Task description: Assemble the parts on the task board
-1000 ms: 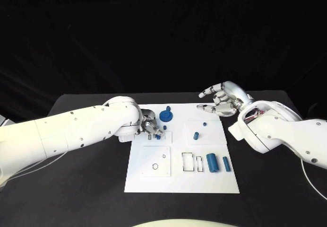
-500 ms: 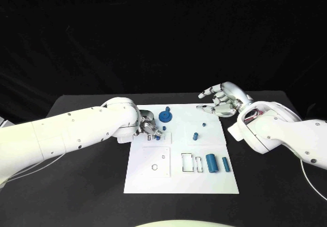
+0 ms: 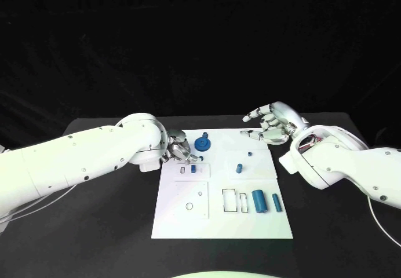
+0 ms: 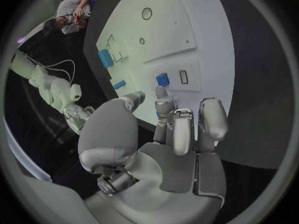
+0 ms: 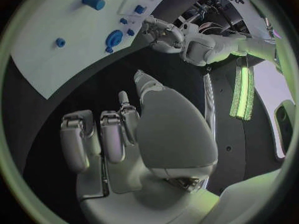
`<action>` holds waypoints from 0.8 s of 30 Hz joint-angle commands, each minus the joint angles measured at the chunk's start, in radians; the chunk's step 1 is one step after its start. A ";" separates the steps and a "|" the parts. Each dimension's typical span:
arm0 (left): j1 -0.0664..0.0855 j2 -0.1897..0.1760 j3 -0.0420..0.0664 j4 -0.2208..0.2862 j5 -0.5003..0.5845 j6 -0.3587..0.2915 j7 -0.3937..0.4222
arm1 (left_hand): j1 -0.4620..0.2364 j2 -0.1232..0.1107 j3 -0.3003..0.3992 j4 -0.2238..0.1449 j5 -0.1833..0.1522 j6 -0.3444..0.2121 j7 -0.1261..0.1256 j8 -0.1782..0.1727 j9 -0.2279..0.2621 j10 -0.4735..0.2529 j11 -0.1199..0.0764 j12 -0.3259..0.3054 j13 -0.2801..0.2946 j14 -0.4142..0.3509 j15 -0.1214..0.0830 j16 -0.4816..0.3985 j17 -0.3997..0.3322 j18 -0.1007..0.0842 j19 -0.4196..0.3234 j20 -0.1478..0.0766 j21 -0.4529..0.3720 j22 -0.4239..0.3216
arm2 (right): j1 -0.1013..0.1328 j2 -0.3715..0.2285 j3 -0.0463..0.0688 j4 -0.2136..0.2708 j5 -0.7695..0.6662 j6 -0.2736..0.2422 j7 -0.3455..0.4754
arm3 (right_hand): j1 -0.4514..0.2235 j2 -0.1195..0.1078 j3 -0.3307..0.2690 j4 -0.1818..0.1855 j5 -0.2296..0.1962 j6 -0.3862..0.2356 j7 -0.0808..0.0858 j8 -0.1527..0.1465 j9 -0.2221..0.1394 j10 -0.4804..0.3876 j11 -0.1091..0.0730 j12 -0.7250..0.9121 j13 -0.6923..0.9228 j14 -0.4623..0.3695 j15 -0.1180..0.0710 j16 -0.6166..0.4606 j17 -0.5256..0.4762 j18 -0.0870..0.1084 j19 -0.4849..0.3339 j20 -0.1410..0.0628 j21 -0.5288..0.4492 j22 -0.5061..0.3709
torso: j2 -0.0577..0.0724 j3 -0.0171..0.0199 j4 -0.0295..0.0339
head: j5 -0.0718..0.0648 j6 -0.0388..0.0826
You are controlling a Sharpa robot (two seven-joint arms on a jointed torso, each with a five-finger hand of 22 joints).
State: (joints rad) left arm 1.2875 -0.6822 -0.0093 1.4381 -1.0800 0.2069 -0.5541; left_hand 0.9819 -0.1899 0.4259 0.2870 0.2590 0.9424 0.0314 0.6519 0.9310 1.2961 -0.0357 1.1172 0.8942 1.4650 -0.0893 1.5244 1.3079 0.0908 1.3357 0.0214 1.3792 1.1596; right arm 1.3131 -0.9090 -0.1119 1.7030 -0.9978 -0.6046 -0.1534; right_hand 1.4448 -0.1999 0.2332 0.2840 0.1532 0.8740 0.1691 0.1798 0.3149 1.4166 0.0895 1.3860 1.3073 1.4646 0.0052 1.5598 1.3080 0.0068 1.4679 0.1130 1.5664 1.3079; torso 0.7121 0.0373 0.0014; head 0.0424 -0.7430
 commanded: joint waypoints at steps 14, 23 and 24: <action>0.046 -0.004 0.047 -0.119 0.081 0.001 0.031 | 0.112 0.026 -0.063 0.002 0.015 -0.089 0.067 -0.166 -0.112 -0.171 0.058 -0.183 -0.246 0.047 0.049 -0.049 0.088 0.018 -0.078 0.046 -0.074 -0.114 | -0.001 -0.004 0.000 -0.005 -0.002 0.012 0.007 | -0.005 0.004 -0.003 0.005 0.003 0.008 0.002 -0.002 -0.001 -0.007 -0.003 -0.007 0.105 0.097 0.007 -0.005 0.228 -0.007 0.103 0.004 0.004 0.263 | 0.004 -0.0009 0.0015 | 0.003 0.011; 0.050 0.066 0.042 -0.261 0.069 -0.010 0.070 | 0.128 0.024 -0.077 0.002 0.014 -0.119 0.085 -0.205 -0.144 -0.198 0.074 -0.207 -0.271 0.033 0.062 -0.067 0.058 0.026 -0.104 0.058 -0.100 -0.153 | -0.001 -0.002 0.000 -0.007 -0.001 0.015 0.007 | -0.005 0.004 -0.003 0.005 0.003 0.008 0.002 -0.002 -0.001 -0.007 -0.003 -0.007 0.105 0.097 0.007 -0.005 0.228 -0.007 0.103 0.004 0.004 0.263 | 0.005 -0.0016 -0.0016 | 0.005 0.010; 0.050 0.071 0.041 -0.268 0.068 -0.009 0.071 | 0.128 0.024 -0.078 0.002 0.014 -0.119 0.085 -0.205 -0.144 -0.198 0.074 -0.207 -0.271 0.033 0.062 -0.067 0.059 0.025 -0.102 0.058 -0.099 -0.151 | -0.001 -0.002 0.000 -0.007 -0.001 0.015 0.007 | -0.005 0.004 -0.003 0.005 0.003 0.008 0.002 -0.002 -0.001 -0.007 -0.003 -0.007 0.105 0.097 0.007 -0.005 0.228 -0.007 0.103 0.004 0.004 0.263 | 0.005 -0.0016 -0.0015 | 0.005 0.010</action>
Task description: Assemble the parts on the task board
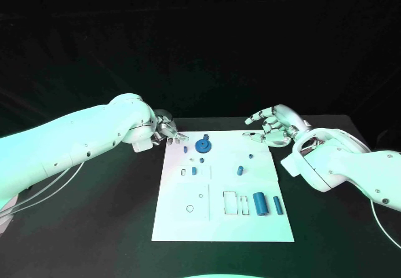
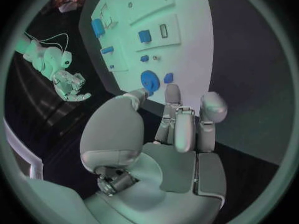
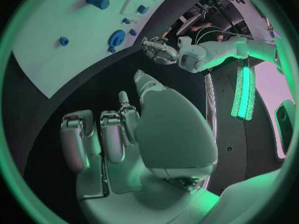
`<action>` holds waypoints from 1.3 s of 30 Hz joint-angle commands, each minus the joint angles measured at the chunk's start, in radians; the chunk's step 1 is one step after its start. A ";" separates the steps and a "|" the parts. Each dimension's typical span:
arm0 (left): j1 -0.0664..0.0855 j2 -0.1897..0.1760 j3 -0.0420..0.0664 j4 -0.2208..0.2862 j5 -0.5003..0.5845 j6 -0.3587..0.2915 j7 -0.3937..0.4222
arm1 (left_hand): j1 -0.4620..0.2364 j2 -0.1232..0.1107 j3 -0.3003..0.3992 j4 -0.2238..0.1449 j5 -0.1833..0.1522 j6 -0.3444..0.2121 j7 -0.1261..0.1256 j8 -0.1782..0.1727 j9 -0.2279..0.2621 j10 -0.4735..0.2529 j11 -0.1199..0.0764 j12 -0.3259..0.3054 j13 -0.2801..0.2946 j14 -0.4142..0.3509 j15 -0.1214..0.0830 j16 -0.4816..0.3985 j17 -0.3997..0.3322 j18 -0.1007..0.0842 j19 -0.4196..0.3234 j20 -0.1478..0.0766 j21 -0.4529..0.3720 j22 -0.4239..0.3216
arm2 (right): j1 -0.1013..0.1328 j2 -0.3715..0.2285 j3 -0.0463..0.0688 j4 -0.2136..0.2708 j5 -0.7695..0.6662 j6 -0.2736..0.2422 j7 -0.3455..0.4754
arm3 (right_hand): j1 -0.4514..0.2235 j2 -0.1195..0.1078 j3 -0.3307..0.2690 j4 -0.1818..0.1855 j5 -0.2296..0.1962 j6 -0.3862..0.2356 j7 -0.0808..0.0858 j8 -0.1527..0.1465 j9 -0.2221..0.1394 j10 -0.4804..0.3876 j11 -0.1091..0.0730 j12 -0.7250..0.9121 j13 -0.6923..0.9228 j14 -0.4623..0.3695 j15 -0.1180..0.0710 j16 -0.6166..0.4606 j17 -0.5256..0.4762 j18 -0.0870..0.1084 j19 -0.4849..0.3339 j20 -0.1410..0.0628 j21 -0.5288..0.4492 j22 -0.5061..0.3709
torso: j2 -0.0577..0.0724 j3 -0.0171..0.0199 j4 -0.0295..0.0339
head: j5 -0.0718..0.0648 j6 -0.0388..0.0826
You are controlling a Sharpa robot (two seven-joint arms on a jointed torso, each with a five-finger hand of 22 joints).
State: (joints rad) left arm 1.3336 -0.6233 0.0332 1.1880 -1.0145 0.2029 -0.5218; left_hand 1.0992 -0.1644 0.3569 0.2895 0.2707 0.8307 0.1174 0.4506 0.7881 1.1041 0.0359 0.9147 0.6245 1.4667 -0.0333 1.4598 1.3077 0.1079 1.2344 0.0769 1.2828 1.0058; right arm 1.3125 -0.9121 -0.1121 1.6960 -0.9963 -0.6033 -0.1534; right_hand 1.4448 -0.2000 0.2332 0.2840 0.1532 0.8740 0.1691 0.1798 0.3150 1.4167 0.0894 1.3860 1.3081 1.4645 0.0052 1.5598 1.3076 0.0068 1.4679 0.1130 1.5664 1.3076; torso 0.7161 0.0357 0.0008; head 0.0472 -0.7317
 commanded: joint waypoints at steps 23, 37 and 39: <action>0.002 0.111 -0.037 -0.180 0.007 0.074 0.057 | -0.011 0.006 -0.031 0.004 -0.009 0.007 -0.002 -0.010 -0.018 0.000 0.003 -0.001 -0.007 0.041 0.008 0.013 0.082 0.004 0.017 0.007 0.011 0.028 | -0.001 0.004 0.000 -0.001 -0.003 0.012 0.009 | -0.007 0.005 -0.004 0.005 0.002 0.008 0.002 -0.002 -0.001 -0.006 -0.003 -0.006 0.105 0.097 0.007 -0.006 0.228 -0.007 0.103 0.004 0.004 0.263 | 0.001 0.0004 -0.0013 | -0.003 -0.009; -0.001 0.127 -0.048 -0.209 0.015 0.098 0.068 | -0.014 0.014 -0.040 0.002 -0.009 0.026 -0.009 -0.006 -0.024 0.007 -0.003 0.002 -0.011 0.047 0.005 0.022 0.096 0.001 0.029 0.006 0.022 0.046 | -0.001 0.008 0.000 -0.003 -0.003 0.013 0.009 | -0.007 0.005 -0.003 0.004 0.003 0.008 0.002 -0.003 -0.002 -0.007 -0.003 -0.007 0.104 0.097 0.007 -0.006 0.228 -0.007 0.103 0.004 0.004 0.263 | 0.000 0.0004 0.0001 | -0.004 -0.011; -0.001 0.129 -0.049 -0.210 0.016 0.101 0.069 | -0.012 0.015 -0.040 0.001 -0.009 0.028 -0.010 -0.005 -0.025 0.008 -0.004 0.002 -0.012 0.048 0.004 0.023 0.098 0.001 0.030 0.005 0.023 0.048 | -0.001 0.009 0.000 -0.003 -0.003 0.013 0.010 | -0.007 0.005 -0.003 0.004 0.003 0.008 0.002 -0.003 -0.002 -0.007 -0.003 -0.007 0.104 0.097 0.007 -0.006 0.228 -0.007 0.103 0.004 0.004 0.263 | 0.000 0.0008 -0.0002 | -0.004 -0.011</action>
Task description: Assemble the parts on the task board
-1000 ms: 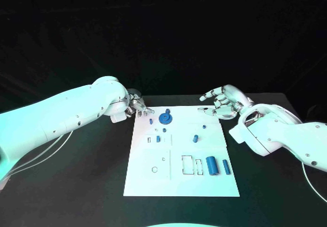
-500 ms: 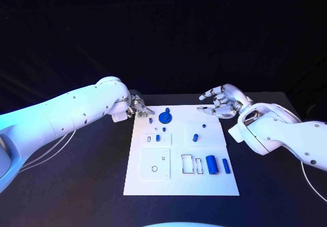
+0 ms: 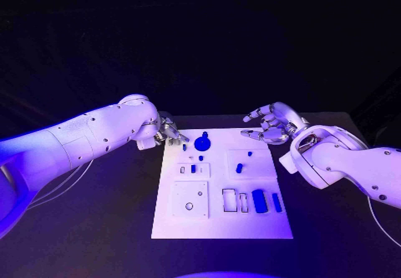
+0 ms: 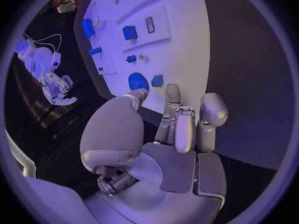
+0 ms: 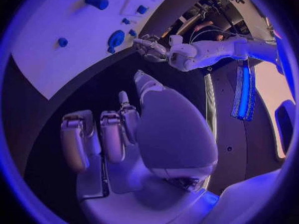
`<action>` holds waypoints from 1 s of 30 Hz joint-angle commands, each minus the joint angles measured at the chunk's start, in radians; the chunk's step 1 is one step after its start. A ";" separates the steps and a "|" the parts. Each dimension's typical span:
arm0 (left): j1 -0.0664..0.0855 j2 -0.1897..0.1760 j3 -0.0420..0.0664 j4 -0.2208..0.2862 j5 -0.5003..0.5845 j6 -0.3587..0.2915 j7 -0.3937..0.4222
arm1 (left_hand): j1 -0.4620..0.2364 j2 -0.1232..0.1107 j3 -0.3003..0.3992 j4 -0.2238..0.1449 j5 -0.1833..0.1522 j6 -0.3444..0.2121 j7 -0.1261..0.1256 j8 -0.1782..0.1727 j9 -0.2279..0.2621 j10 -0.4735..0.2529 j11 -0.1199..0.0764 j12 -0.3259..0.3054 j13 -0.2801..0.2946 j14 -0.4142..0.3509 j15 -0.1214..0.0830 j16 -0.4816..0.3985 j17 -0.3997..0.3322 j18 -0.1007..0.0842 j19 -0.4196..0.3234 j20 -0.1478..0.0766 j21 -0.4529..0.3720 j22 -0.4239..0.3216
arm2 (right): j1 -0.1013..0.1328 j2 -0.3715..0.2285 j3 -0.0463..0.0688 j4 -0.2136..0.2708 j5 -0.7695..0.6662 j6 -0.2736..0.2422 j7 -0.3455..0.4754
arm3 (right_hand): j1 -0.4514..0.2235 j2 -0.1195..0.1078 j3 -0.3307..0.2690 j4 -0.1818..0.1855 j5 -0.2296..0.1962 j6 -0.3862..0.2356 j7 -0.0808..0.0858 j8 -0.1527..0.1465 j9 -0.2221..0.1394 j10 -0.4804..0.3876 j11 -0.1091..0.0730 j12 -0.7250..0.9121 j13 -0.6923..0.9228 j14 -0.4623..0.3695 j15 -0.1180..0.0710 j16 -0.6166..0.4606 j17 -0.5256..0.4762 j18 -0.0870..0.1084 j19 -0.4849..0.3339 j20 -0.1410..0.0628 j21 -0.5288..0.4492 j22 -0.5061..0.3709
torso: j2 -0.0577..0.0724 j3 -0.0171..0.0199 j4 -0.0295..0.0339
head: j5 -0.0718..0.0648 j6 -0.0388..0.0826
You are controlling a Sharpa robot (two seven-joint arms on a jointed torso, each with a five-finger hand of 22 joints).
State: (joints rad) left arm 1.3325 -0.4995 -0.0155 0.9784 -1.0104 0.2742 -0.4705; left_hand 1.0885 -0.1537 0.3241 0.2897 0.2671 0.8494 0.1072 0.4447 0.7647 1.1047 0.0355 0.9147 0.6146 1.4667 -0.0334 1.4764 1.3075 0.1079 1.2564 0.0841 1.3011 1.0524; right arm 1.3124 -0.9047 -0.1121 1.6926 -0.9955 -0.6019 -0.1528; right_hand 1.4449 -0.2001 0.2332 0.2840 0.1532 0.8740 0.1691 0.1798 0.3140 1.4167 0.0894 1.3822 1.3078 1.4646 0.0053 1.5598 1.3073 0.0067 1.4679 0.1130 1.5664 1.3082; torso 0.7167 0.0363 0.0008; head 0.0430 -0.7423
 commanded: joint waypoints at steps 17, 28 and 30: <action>-0.005 0.022 -0.009 -0.017 0.017 0.044 0.024 | 0.024 0.014 -0.006 -0.001 -0.003 0.029 -0.005 0.004 -0.010 0.017 -0.009 0.005 -0.007 0.054 -0.001 0.016 0.112 -0.003 0.021 -0.006 0.017 0.022 | -0.001 0.004 0.000 -0.001 -0.004 0.012 0.009 | -0.007 0.005 -0.003 0.004 0.003 0.008 0.002 -0.003 -0.001 -0.007 -0.003 -0.003 0.104 0.097 0.007 -0.006 0.229 -0.007 0.103 0.004 0.004 0.263 | 0.000 0.0004 -0.0003 | -0.001 -0.003; -0.005 0.027 -0.011 -0.024 0.019 0.049 0.022 | 0.079 0.040 0.012 -0.006 0.000 0.047 -0.013 0.009 -0.020 0.025 -0.016 0.003 -0.016 0.057 -0.007 0.021 0.119 -0.005 0.027 -0.012 0.023 0.033 | -0.001 0.005 0.000 -0.001 -0.004 0.012 0.009 | -0.007 0.005 -0.003 0.004 0.003 0.008 0.002 -0.003 -0.001 -0.007 -0.003 -0.003 0.104 0.097 0.007 -0.006 0.229 -0.007 0.103 0.004 0.004 0.263 | 0.000 0.0005 -0.0001 | -0.004 -0.004; -0.005 0.027 -0.011 -0.024 0.019 0.047 0.021 | 0.102 0.049 0.025 -0.010 -0.001 0.053 -0.017 0.013 -0.021 0.026 -0.020 0.002 -0.019 0.058 -0.010 0.022 0.120 -0.006 0.029 -0.015 0.025 0.036 | -0.001 0.005 0.000 -0.001 -0.004 0.012 0.009 | -0.007 0.005 -0.003 0.004 0.003 0.008 0.002 -0.003 -0.001 -0.007 -0.003 -0.003 0.104 0.097 0.007 -0.006 0.229 -0.007 0.103 0.004 0.004 0.263 | 0.000 0.0006 0.0000 | -0.004 -0.004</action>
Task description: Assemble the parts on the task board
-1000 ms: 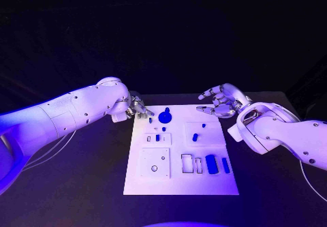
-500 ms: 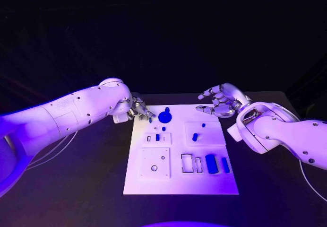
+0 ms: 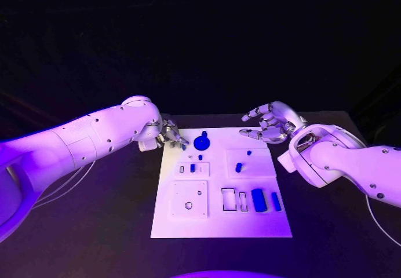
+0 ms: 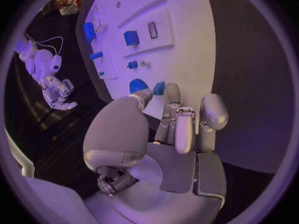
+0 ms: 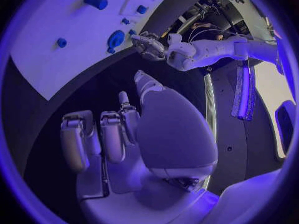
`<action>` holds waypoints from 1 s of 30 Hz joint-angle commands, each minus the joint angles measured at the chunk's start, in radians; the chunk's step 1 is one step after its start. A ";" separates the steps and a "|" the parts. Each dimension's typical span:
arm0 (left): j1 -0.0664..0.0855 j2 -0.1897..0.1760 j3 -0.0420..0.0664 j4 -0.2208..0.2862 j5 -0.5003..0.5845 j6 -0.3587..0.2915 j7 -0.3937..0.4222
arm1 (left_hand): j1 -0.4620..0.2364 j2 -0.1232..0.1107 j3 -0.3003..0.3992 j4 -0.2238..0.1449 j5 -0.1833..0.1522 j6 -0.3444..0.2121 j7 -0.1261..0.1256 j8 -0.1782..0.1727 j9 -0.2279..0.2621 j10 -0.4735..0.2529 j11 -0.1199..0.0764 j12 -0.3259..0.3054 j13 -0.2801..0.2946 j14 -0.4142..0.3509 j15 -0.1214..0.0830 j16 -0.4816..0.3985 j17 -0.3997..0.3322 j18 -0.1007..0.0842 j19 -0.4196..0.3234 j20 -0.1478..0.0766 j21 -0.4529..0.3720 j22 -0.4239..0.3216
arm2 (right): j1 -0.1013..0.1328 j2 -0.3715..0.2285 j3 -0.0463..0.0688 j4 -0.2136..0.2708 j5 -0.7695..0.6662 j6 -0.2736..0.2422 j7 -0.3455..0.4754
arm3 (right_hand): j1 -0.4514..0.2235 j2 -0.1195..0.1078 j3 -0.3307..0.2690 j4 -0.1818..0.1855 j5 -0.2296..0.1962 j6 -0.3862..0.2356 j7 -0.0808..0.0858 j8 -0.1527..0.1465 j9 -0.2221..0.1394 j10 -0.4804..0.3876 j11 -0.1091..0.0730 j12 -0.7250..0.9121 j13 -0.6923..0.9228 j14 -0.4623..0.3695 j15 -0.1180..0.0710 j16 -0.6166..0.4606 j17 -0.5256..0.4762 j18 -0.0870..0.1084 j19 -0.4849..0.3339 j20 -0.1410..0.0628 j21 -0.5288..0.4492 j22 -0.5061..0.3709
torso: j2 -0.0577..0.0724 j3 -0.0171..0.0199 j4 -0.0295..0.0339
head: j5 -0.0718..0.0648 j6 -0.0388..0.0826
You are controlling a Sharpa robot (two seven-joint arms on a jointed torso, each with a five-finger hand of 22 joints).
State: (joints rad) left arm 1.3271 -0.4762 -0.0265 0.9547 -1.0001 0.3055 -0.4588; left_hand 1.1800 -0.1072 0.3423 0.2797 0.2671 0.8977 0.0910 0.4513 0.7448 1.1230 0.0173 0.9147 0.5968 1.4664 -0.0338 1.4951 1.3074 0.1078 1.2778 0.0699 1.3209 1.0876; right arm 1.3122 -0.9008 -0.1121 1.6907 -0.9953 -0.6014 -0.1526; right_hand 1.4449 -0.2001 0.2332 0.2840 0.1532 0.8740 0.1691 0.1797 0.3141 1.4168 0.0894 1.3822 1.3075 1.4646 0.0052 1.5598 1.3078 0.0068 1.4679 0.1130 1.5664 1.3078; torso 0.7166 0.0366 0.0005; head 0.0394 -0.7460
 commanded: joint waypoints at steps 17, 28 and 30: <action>-0.001 -0.002 0.000 0.005 0.062 -0.018 0.014 | 0.113 0.011 0.289 -0.126 -0.011 -0.015 -0.018 0.113 0.071 0.045 -0.019 -0.001 -0.013 0.061 -0.025 0.007 0.123 -0.011 0.020 -0.016 0.020 0.028 | -0.001 0.002 0.000 0.000 -0.004 0.013 0.008 | -0.007 0.007 -0.003 0.004 0.003 0.008 0.001 -0.003 -0.001 -0.007 -0.004 -0.003 0.105 0.097 0.007 -0.007 0.227 -0.007 0.103 0.004 0.004 0.263 | 0.000 0.0004 0.0000 | 0.000 0.000; -0.002 -0.058 0.000 0.082 0.127 -0.034 -0.005 | 0.056 -0.024 0.412 -0.192 -0.002 -0.012 -0.023 0.152 0.097 0.080 -0.025 0.041 0.030 0.067 -0.030 0.014 0.136 -0.014 0.032 -0.021 0.032 0.050 | -0.001 -0.002 0.000 0.001 -0.004 0.015 0.006 | -0.007 0.008 -0.002 0.004 0.005 0.009 0.001 -0.003 -0.002 -0.006 -0.004 -0.003 0.105 0.097 0.007 -0.006 0.227 -0.007 0.103 0.003 0.004 0.263 | -0.002 0.0008 0.0022 | 0.000 -0.001; -0.002 -0.078 0.000 0.112 0.136 -0.043 -0.009 | 0.045 -0.031 0.431 -0.205 0.001 -0.007 -0.025 0.157 0.098 0.090 -0.027 0.047 0.038 0.071 -0.032 0.019 0.147 -0.016 0.039 -0.023 0.037 0.059 | -0.001 -0.003 0.000 0.001 -0.004 0.015 0.006 | -0.007 0.008 -0.002 0.004 0.005 0.009 0.001 -0.003 -0.002 -0.006 -0.004 -0.003 0.105 0.097 0.007 -0.006 0.227 -0.007 0.103 0.003 0.004 0.263 | -0.002 0.0013 0.0032 | 0.001 -0.001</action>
State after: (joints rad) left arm 1.3250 -0.5528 -0.0269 1.0572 -0.9123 0.2806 -0.4614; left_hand 1.2309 -0.1399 0.6159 0.2304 0.2637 0.8852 0.0776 0.6021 0.7528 1.2103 -0.0115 0.9586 0.6326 1.4653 -0.0610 1.5113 1.3074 0.1076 1.3102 0.0448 1.3555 1.1457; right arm 1.3121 -0.9036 -0.1121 1.6907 -0.9951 -0.5996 -0.1531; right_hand 1.4406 -0.1958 0.2332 0.2840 0.1531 0.8740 0.1691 0.1798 0.3136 1.4168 0.0894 1.3822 1.3074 1.4646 0.0052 1.5598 1.3075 0.0067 1.4679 0.1130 1.5664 1.3074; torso 0.7149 0.0372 0.0018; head 0.0399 -0.7459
